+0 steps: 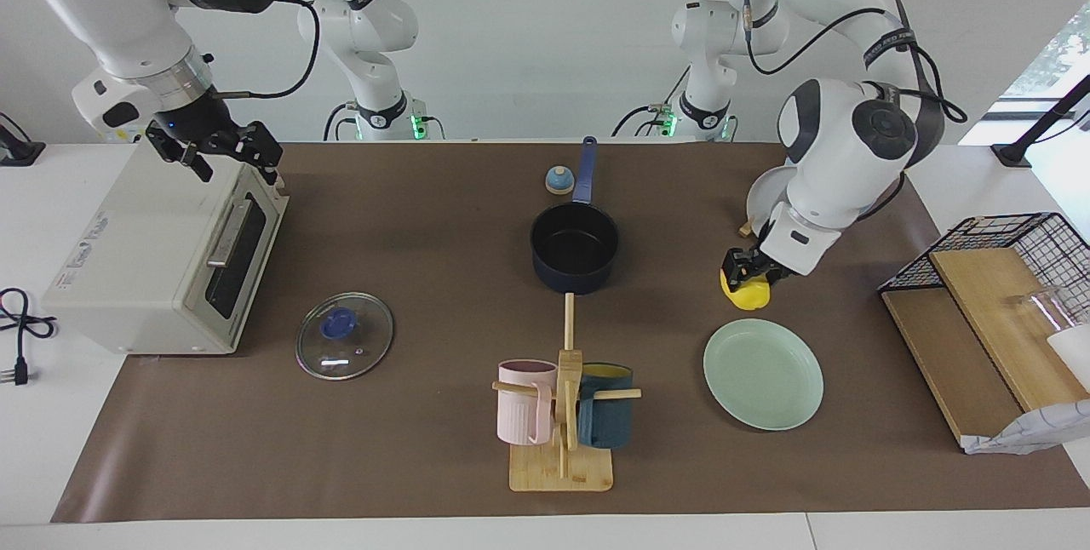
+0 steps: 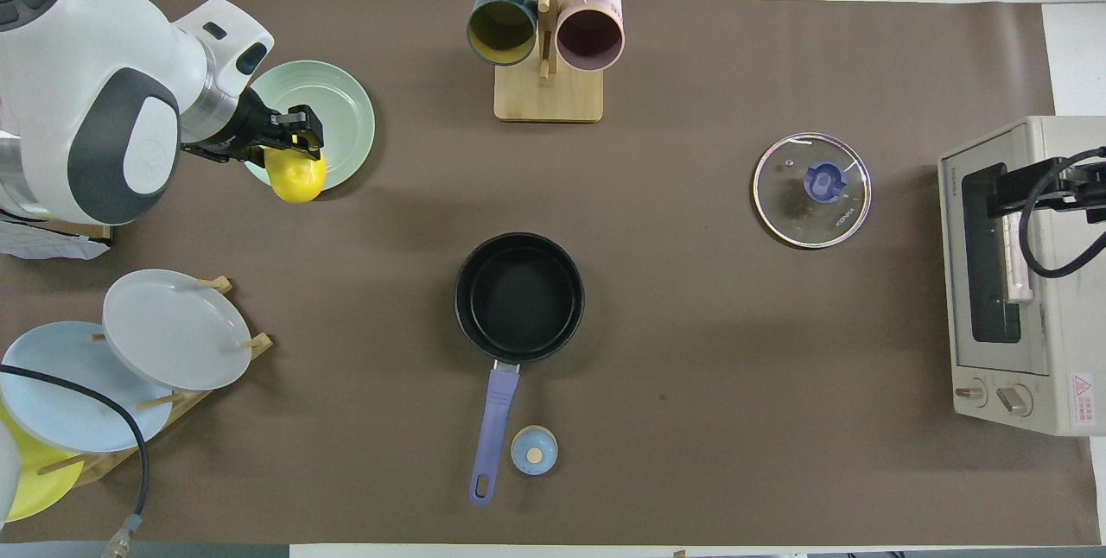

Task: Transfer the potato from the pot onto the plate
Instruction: 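Carry the potato with the left gripper onto the green plate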

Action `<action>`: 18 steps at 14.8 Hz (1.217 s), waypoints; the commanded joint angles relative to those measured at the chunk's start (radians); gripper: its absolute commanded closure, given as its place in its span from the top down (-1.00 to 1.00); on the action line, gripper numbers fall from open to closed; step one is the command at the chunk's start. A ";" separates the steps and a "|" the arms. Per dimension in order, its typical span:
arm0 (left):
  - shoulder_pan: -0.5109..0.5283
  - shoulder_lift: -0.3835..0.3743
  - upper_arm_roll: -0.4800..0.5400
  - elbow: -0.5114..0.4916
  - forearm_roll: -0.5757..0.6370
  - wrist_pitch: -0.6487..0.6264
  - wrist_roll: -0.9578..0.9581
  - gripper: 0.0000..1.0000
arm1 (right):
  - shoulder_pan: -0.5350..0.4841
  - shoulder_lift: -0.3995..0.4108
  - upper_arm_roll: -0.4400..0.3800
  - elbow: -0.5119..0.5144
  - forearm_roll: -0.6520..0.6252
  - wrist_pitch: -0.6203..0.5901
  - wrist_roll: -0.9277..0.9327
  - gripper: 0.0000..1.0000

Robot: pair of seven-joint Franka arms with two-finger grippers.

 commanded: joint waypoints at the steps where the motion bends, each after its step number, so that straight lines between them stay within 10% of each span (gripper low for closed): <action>1: 0.037 0.141 -0.011 0.118 0.050 0.044 0.028 -1.00 | 0.005 -0.023 0.011 -0.016 0.009 -0.012 0.012 1.00; 12: 0.062 0.269 -0.011 0.133 0.073 0.238 0.094 -1.00 | 0.003 -0.029 0.006 -0.019 0.020 -0.032 0.009 1.00; 14: 0.062 0.267 -0.010 0.132 0.073 0.243 0.097 0.58 | 0.003 -0.029 0.006 -0.019 0.020 -0.032 0.009 1.00; 15: 0.060 0.267 -0.008 0.136 0.075 0.232 0.095 1.00 | 0.003 -0.029 0.006 -0.018 0.020 -0.032 0.009 1.00; 18: 0.066 0.243 -0.008 0.153 0.084 0.162 0.095 1.00 | 0.003 -0.029 0.006 -0.019 0.020 -0.032 0.009 1.00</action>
